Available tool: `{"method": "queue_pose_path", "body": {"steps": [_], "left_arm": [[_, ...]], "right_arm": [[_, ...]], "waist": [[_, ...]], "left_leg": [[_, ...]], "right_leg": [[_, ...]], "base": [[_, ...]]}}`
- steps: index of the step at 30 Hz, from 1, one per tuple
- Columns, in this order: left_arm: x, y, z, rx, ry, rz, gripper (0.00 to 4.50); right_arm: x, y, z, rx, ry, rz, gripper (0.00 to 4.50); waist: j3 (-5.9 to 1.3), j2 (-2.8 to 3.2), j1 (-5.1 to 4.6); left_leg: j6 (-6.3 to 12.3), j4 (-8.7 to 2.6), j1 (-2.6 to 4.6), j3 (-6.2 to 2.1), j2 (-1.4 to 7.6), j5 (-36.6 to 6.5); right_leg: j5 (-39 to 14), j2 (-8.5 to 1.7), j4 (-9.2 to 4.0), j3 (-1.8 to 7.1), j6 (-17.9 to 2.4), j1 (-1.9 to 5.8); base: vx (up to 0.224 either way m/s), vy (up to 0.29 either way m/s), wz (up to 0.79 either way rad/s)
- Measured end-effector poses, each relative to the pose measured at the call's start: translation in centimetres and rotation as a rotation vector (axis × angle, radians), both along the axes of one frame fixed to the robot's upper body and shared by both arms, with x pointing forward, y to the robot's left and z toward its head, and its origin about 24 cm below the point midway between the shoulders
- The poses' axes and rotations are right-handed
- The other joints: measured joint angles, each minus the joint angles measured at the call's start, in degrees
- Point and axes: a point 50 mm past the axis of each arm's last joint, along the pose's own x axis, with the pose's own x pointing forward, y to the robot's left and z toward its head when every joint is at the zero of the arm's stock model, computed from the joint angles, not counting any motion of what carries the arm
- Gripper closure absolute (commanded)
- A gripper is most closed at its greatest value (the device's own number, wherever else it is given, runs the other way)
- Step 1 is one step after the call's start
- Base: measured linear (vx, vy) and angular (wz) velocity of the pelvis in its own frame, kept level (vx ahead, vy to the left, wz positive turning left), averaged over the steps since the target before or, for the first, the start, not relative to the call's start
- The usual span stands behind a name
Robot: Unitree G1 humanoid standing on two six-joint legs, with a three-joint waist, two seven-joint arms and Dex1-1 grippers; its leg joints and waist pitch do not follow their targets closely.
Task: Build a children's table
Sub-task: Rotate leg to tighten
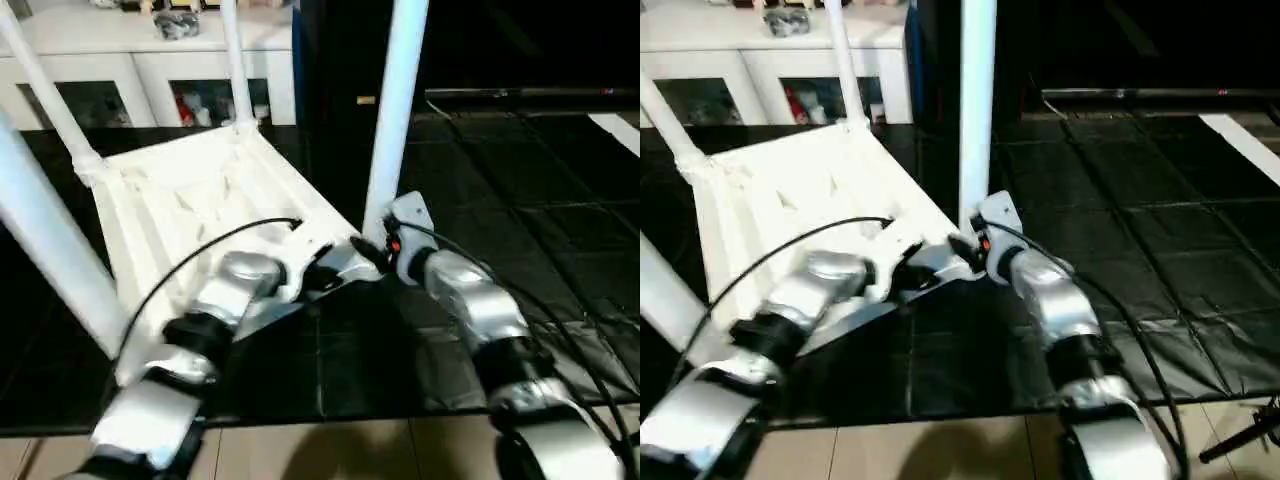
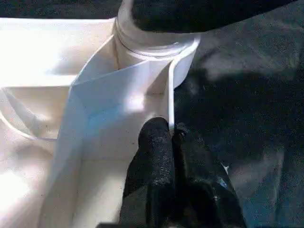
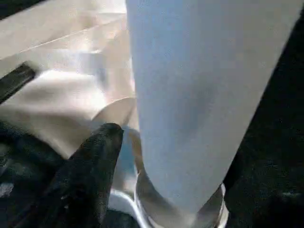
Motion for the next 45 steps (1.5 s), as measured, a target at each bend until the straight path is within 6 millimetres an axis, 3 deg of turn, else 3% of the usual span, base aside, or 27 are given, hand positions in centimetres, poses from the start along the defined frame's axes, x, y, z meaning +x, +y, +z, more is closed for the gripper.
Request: {"method": "queue_pose_path", "body": {"steps": [5,8,10,22,24,45], "left_arm": [[-0.6,1.2,0.5,0.009,-0.020,-0.152,4.50],[-1.0,1.8,0.7,0.025,-0.016,-0.240,4.50],[-1.1,2.2,0.8,0.037,-0.018,-0.286,4.50],[-2.3,4.1,1.0,0.079,0.026,-0.484,4.50],[-2.3,4.0,1.0,0.078,0.018,-0.497,4.50],[-2.7,4.0,0.8,0.069,0.019,-0.542,4.50]], "right_arm": [[-1.2,-1.5,-0.5,0.014,0.052,0.176,0.55],[-1.7,-2.2,-0.3,0.019,0.058,0.301,0.50],[-2.0,-2.4,-0.2,0.042,0.072,0.364,0.12],[-3.2,-3.6,0.0,0.014,0.121,0.637,0.05],[-3.4,-3.4,0.0,0.028,0.133,0.671,0.39],[-3.5,-3.2,0.2,0.094,0.171,0.752,2.10]], "waist": [[0.02,-0.04,1.41],[0.03,-0.06,2.57],[0.03,-0.06,3.25],[0.04,-0.09,4.49],[0.04,-0.10,4.63],[0.02,-0.16,4.76]], "left_leg": [[0.20,0.32,-0.79,0.00,0.03,0.0],[0.33,0.46,-0.95,0.01,0.04,-0.1],[0.39,0.57,-1.04,0.01,0.05,-0.1],[0.45,0.75,-1.10,0.04,0.06,-0.2],[0.45,0.80,-1.10,0.04,0.06,-0.2],[0.46,0.87,-1.12,0.05,0.07,-0.2]], "right_leg": [[0.2,-0.01,0.23,0.03,-0.4,-0.90],[0.2,-0.02,0.23,0.03,-0.4,-1.00],[0.2,-0.03,0.23,0.04,-0.4,-1.02],[0.2,-0.06,0.40,0.12,-0.3,-1.01],[0.2,-0.07,0.41,0.14,-0.3,-1.00],[0.2,-0.09,0.50,0.15,-0.3,-1.00]], "base": [[0.000,0.000,0.00],[0.000,0.000,0.00],[0.000,0.000,0.00],[0.000,0.000,0.00],[0.000,0.000,0.00],[0.000,0.000,0.00]]}}
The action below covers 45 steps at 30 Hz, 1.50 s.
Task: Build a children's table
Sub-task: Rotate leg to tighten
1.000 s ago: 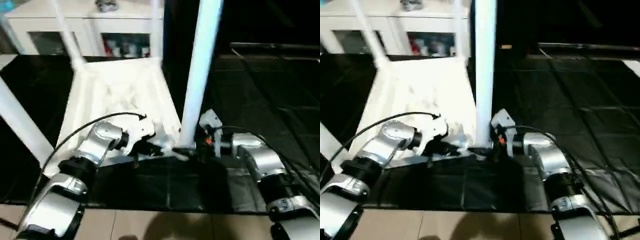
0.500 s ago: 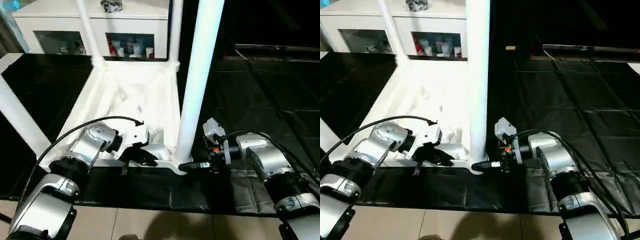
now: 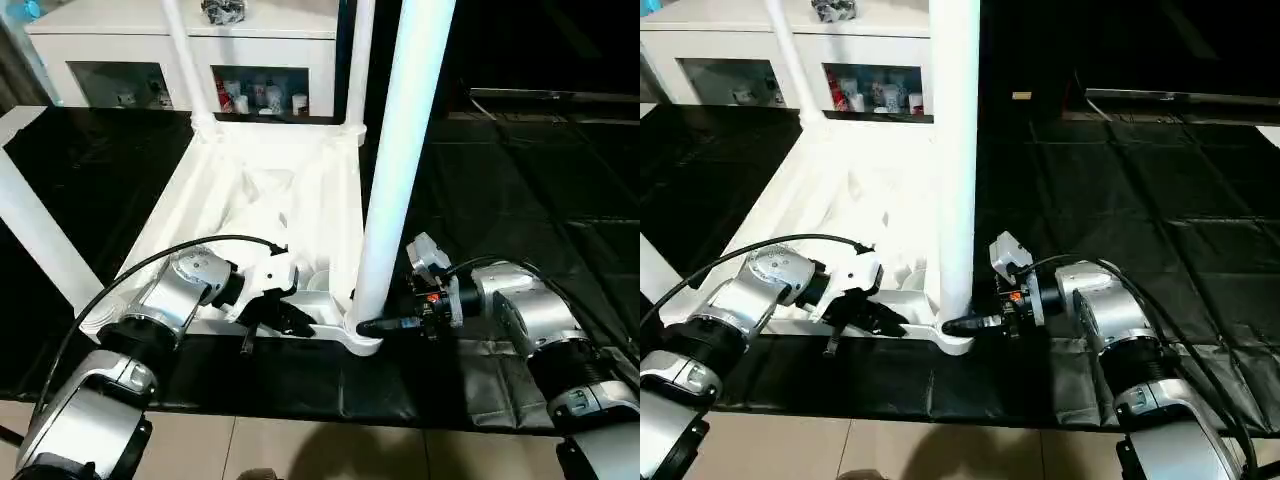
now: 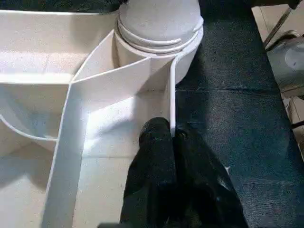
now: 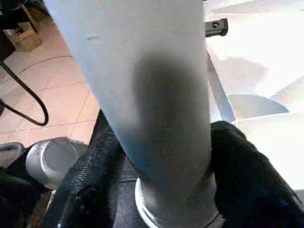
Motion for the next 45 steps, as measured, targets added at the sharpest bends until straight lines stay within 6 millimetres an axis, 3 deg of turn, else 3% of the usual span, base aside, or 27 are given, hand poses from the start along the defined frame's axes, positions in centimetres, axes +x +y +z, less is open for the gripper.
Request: {"method": "queue_pose_path", "body": {"steps": [9,11,17,24,27,28,36,45], "left_arm": [[0.2,-0.6,-0.3,-0.018,0.022,0.090,4.50],[0.8,-0.9,-0.5,-0.027,0.011,0.201,4.50],[1.7,-3.2,-1.2,-0.066,0.021,0.461,4.50],[2.5,-5.6,-1.1,-0.096,0.013,0.641,4.50],[2.5,-5.7,-1.0,-0.104,0.007,0.646,4.50],[2.5,-5.7,-1.0,-0.106,0.006,0.645,4.50],[2.5,-5.4,-0.8,-0.100,-0.005,0.620,4.50],[2.0,-3.5,-0.5,-0.081,-0.021,0.437,4.50]], "right_arm": [[0.4,0.2,-0.2,0.008,-0.014,-0.083,2.39],[0.8,0.4,-0.6,0.014,-0.026,-0.222,2.41],[2.3,1.0,-0.9,-0.025,-0.053,-0.599,2.48],[3.7,2.4,-0.6,-0.091,-0.114,-0.868,2.49],[3.8,2.5,-0.4,-0.103,-0.146,-0.874,2.49],[3.8,2.5,-0.3,-0.101,-0.153,-0.873,1.98],[3.3,2.5,-0.4,-0.064,-0.149,-0.844,1.29],[1.5,-0.2,-0.2,0.006,-0.104,-0.579,0.49]], "waist": [[-0.01,0.02,-0.19],[0.00,0.00,-0.71],[-0.10,0.16,-3.47],[-0.25,0.39,-4.75],[-0.28,0.43,-4.76],[-0.29,0.45,-4.75],[-0.28,0.44,-4.72],[-0.21,0.47,-3.40]], "left_leg": [[-0.09,0.18,0.12,0.01,0.01,0.0],[-0.51,0.20,0.39,0.02,0.01,0.0],[-0.65,0.10,0.67,0.00,0.00,0.1],[-0.47,-0.16,0.54,0.00,-0.04,0.0],[-0.17,-0.28,0.43,0.01,-0.05,0.1],[-0.15,-0.34,0.41,0.01,-0.05,0.1],[-0.14,-0.33,0.43,0.02,-0.05,0.1],[-0.10,-0.28,0.16,0.03,-0.01,0.1]], "right_leg": [[-0.2,-0.02,0.33,0.06,0.3,0.02],[-0.1,-0.02,0.48,0.09,0.2,0.15],[-0.1,-0.02,0.25,-0.02,0.2,0.59],[0.1,-0.01,-0.40,-0.03,0.4,0.73],[0.1,-0.01,-0.39,-0.01,0.3,0.61],[0.1,0.00,-0.38,-0.01,0.2,0.55],[0.1,0.01,-0.37,0.00,0.2,0.30],[0.1,0.02,-0.34,-0.04,0.1,0.09]], "base": [[0.000,0.000,0.00],[0.000,0.000,0.00],[0.000,0.000,0.00],[0.000,0.000,0.00],[0.000,0.000,0.00],[0.000,0.000,0.00],[0.000,0.000,0.00],[0.000,0.000,0.00]]}}
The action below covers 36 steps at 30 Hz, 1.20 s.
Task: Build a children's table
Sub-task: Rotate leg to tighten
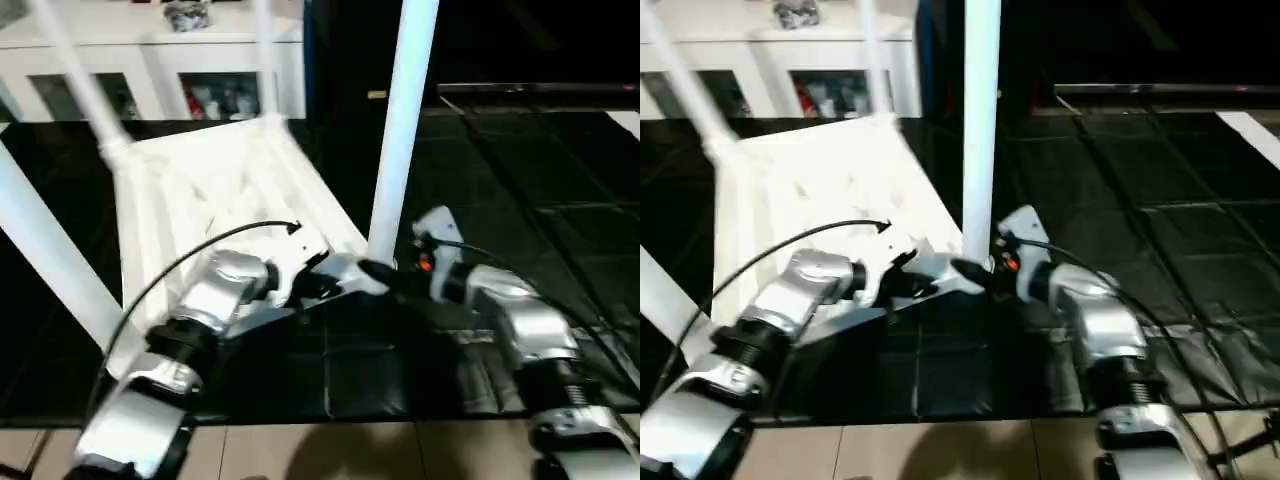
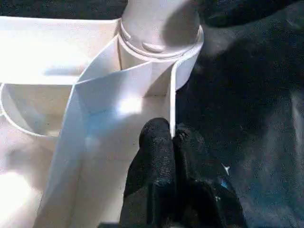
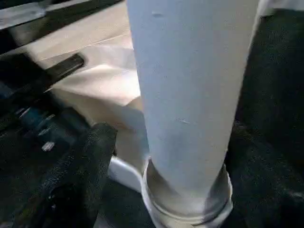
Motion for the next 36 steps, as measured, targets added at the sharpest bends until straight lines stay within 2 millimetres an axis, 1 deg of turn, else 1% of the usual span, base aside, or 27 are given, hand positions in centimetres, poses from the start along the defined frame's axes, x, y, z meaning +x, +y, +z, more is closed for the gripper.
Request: {"method": "queue_pose_path", "body": {"steps": [2,3,6,7,9,10,12,14,19,21,23,24,25,26,29,30,33,36], "left_arm": [[-0.2,0.6,0.1,0.012,0.004,-0.052,4.50],[-0.2,0.9,0.2,0.017,0.008,-0.075,4.50],[-0.5,1.7,0.5,0.039,0.005,-0.156,4.50],[-0.6,2.0,0.5,0.044,0.006,-0.179,4.50],[-0.7,2.2,0.7,0.051,0.008,-0.208,4.50],[-0.7,2.4,0.8,0.057,0.008,-0.232,4.50],[-0.8,2.7,1.0,0.069,0.007,-0.266,4.50],[-0.9,3.1,1.1,0.084,0.013,-0.302,4.50],[-1.3,3.2,1.0,0.097,0.029,-0.369,4.50],[-1.4,3.1,1.0,0.100,0.033,-0.392,4.50],[-1.5,3.0,1.0,0.103,0.033,-0.417,4.50],[-1.6,2.9,1.0,0.104,0.032,-0.427,4.50],[-1.6,2.9,1.0,0.105,0.033,-0.437,4.50],[-1.7,3.0,1.0,0.107,0.032,-0.442,4.50],[-1.7,2.9,1.0,0.107,0.025,-0.450,4.50],[-1.7,2.9,1.0,0.107,0.023,-0.451,4.50],[-1.7,3.0,1.0,0.107,0.021,-0.452,4.50],[-1.7,3.0,1.0,0.108,0.020,-0.452,4.50]], "right_arm": [[-0.3,-0.5,0.1,-0.001,0.007,0.065,0.37],[-0.5,-0.6,0.2,-0.003,0.010,0.096,0.19],[-0.9,-1.4,0.5,-0.001,0.023,0.200,0.12],[-1.1,-1.6,0.6,0.006,0.026,0.225,0.05],[-1.3,-1.7,0.8,0.017,0.031,0.261,0.05],[-1.4,-1.9,0.9,0.026,0.030,0.284,0.05],[-1.5,-2.2,1.0,0.019,0.031,0.318,0.05],[-1.7,-2.3,0.9,-0.005,0.018,0.361,0.05],[-1.6,-1.8,0.6,-0.008,0.022,0.439,0.05],[-1.3,-1.3,0.6,-0.018,0.020,0.460,0.33],[-1.2,-0.9,0.5,-0.011,0.028,0.476,0.53],[-1.3,-0.9,0.4,-0.011,0.036,0.487,0.53],[-1.3,-0.7,0.3,-0.014,0.044,0.503,0.64],[-1.2,-0.6,0.3,-0.020,0.053,0.518,0.81],[-1.2,-0.5,0.3,-0.033,0.056,0.557,1.04],[-1.2,-0.5,0.3,-0.034,0.062,0.564,1.04],[-1.2,-0.5,0.0,-0.036,0.083,0.573,1.33],[-1.3,-0.6,-0.1,-0.033,0.092,0.584,1.45]], "waist": [[0.04,0.06,0.21],[0.05,0.09,0.37],[0.07,0.10,1.40],[0.07,0.10,1.84],[0.07,0.09,2.44],[0.07,0.05,2.83],[0.11,-0.02,3.32],[0.12,-0.04,3.59],[0.14,-0.06,4.06],[0.14,-0.07,4.22],[0.17,-0.12,4.63],[0.17,-0.12,4.75],[0.17,-0.14,4.78],[0.18,-0.15,4.76],[0.18,-0.21,4.76],[0.19,-0.22,4.76],[0.18,-0.23,4.74],[0.19,-0.26,4.69]], "left_leg": [[0.00,0.03,-0.05,0.00,0.00,0.0],[0.02,0.05,-0.08,0.00,0.00,0.0],[0.07,0.09,-0.24,0.00,0.02,-0.1],[0.08,0.10,-0.31,0.00,0.02,-0.1],[0.11,0.19,-0.48,-0.01,0.02,-0.1],[0.16,0.33,-0.69,-0.01,0.02,-0.1],[0.22,0.58,-0.96,-0.01,0.03,-0.1],[0.32,0.92,-1.11,-0.01,0.03,-0.2],[0.26,1.18,-1.05,-0.01,0.09,-0.2],[0.19,1.19,-1.05,-0.01,0.09,-0.1],[0.16,1.20,-1.04,-0.01,0.11,-0.1],[0.15,1.20,-1.04,-0.01,0.11,-0.1],[0.17,1.21,-1.04,0.00,0.11,-0.1],[0.18,1.21,-1.04,0.01,0.11,-0.1],[0.19,1.21,-1.05,0.01,0.11,-0.1],[0.19,1.21,-1.05,0.01,0.11,-0.1],[0.20,1.21,-1.05,0.01,0.11,-0.1],[0.19,1.21,-1.05,0.01,0.12,-0.1]], "right_leg": [[0.0,0.00,0.00,0.00,0.0,-0.03],[0.0,0.00,0.00,0.00,0.0,-0.04],[0.0,0.00,0.01,-0.02,-0.1,-0.16],[0.0,-0.01,0.02,-0.02,-0.1,-0.21],[0.0,-0.01,0.07,-0.03,-0.1,-0.33],[0.0,-0.03,0.19,0.01,-0.1,-0.54],[0.0,-0.07,0.47,0.04,-0.1,-0.86],[-0.1,-0.15,0.92,0.09,-0.1,-1.05],[-0.1,-0.15,1.02,0.09,0.0,-0.96],[0.0,-0.15,1.00,0.10,0.1,-0.96],[0.0,-0.15,1.00,0.10,0.1,-0.91],[0.0,-0.15,1.01,0.12,0.1,-0.89],[0.0,-0.15,1.01,0.14,0.1,-0.86],[0.0,-0.15,1.01,0.15,0.1,-0.86],[0.1,-0.15,1.02,0.15,0.0,-0.86],[0.1,-0.15,1.03,0.15,0.0,-0.87],[0.1,-0.15,1.04,0.15,0.0,-0.87],[0.0,-0.15,1.06,0.15,0.0,-0.88]], "base": [[0.000,0.000,0.00],[0.000,0.000,0.00],[0.000,0.000,0.00],[0.000,0.000,0.00],[0.000,0.000,0.00],[0.000,0.000,0.00],[0.000,0.000,0.00],[0.000,0.000,0.00],[0.000,0.000,0.00],[0.000,0.000,0.00],[0.000,0.000,0.00],[0.000,0.000,0.00],[0.000,0.000,0.00],[0.000,0.000,0.00],[0.000,0.000,0.00],[0.000,0.000,0.00],[0.000,0.000,0.00],[0.000,0.000,0.00]]}}
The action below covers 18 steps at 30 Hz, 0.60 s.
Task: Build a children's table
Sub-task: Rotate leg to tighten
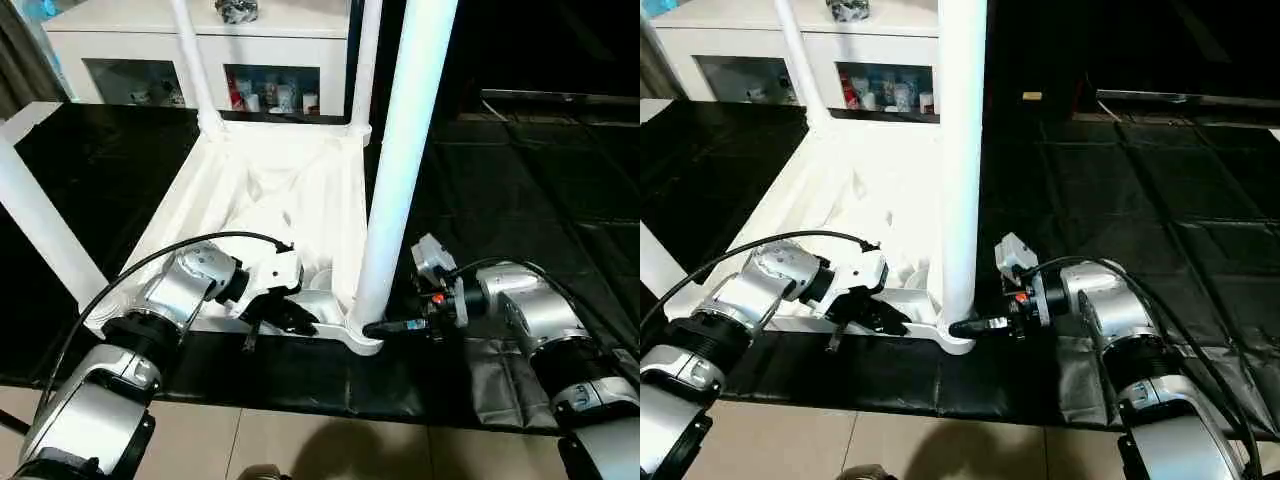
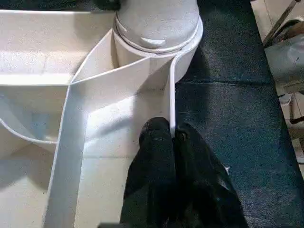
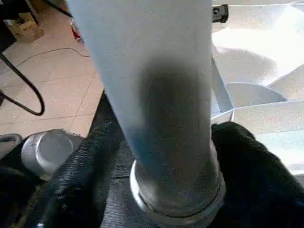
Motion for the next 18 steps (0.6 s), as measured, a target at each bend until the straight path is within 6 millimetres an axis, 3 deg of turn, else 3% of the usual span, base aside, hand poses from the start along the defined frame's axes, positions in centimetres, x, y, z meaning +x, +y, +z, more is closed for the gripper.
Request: {"method": "queue_pose_path", "body": {"steps": [8,18], "left_arm": [[0.01,0.02,-0.07,-0.003,-0.006,-0.001,4.50],[0.15,-0.50,-0.28,-0.019,0.006,0.020,4.50]], "right_arm": [[0.35,0.06,0.36,0.004,0.001,0.009,2.25],[0.18,0.02,0.16,0.020,-0.002,-0.019,2.48]], "waist": [[-0.03,-0.04,0.02],[-0.04,-0.02,0.21]], "left_leg": [[-0.01,0.01,0.01,0.00,0.00,0.0],[-0.01,0.07,0.04,0.00,0.01,0.0]], "right_leg": [[0.0,0.00,0.02,0.00,0.0,0.00],[0.0,-0.01,0.09,0.02,0.0,0.07]], "base": [[0.000,0.000,0.00],[0.000,0.000,0.00]]}}
